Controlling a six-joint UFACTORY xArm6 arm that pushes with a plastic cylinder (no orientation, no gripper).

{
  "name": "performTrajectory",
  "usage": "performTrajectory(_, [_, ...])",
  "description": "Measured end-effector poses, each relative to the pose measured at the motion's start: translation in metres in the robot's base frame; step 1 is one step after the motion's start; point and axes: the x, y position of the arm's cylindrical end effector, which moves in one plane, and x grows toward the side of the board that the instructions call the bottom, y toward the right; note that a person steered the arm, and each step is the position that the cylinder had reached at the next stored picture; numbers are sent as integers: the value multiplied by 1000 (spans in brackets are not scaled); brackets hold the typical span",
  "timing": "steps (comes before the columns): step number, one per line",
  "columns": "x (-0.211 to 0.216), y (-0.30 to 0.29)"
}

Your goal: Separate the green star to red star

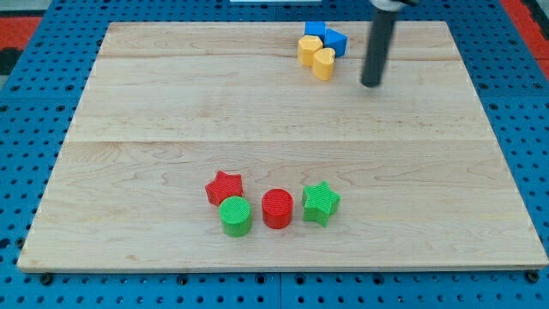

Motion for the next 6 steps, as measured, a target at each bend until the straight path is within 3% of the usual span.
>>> performTrajectory(1, [111, 31])
performTrajectory(2, [198, -5])
performTrajectory(3, [196, -98])
performTrajectory(4, [143, -178])
performTrajectory(5, [128, -197])
performTrajectory(6, [171, -207])
